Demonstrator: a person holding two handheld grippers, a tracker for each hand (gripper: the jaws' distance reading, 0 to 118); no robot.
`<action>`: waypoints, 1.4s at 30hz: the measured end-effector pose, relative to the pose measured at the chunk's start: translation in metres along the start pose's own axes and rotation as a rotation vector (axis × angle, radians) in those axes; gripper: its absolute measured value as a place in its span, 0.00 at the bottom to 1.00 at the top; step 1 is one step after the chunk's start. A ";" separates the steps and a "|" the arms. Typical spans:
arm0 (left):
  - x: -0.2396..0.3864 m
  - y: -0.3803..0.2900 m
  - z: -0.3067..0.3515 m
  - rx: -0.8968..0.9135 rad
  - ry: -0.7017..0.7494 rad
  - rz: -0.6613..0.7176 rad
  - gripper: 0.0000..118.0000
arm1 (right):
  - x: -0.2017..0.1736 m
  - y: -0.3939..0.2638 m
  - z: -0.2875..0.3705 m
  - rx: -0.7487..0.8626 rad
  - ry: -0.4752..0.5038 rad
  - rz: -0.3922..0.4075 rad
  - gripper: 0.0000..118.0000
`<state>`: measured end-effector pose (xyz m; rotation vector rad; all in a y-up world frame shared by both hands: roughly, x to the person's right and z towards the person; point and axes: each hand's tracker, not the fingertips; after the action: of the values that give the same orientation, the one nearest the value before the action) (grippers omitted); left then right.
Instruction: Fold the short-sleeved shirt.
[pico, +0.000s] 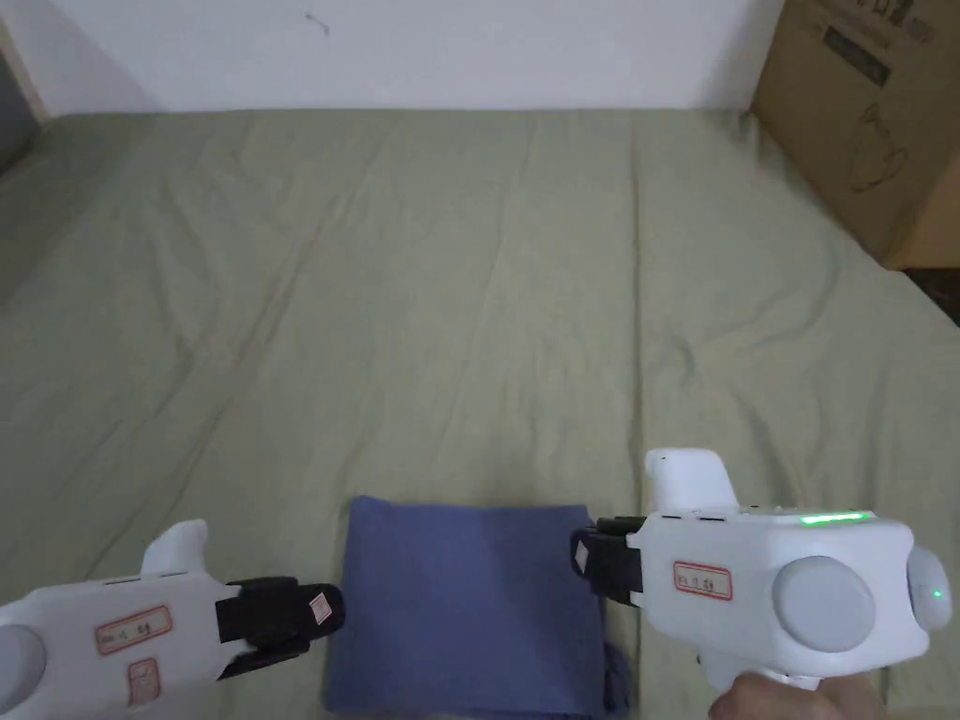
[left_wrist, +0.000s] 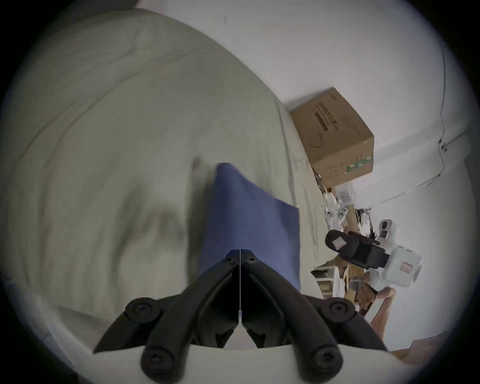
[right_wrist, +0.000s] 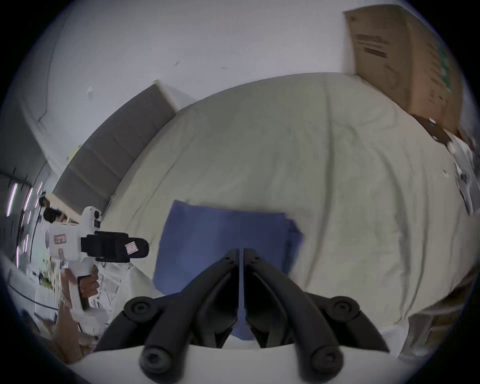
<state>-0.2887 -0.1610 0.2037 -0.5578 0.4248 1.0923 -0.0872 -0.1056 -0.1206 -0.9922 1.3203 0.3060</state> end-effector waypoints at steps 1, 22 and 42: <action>-0.006 -0.002 0.002 0.004 0.007 0.012 0.00 | -0.010 0.003 -0.004 -0.013 0.008 0.021 0.02; -0.035 0.024 -0.063 -0.115 -0.225 0.046 0.96 | -0.013 -0.010 -0.080 -0.154 0.014 0.021 0.02; -0.025 0.034 -0.102 -0.258 -0.305 0.034 0.22 | -0.020 -0.002 -0.067 -0.169 0.011 0.022 0.02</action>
<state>-0.3351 -0.2292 0.1308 -0.5993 0.0272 1.2510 -0.1358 -0.1506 -0.0964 -1.1222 1.3323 0.4346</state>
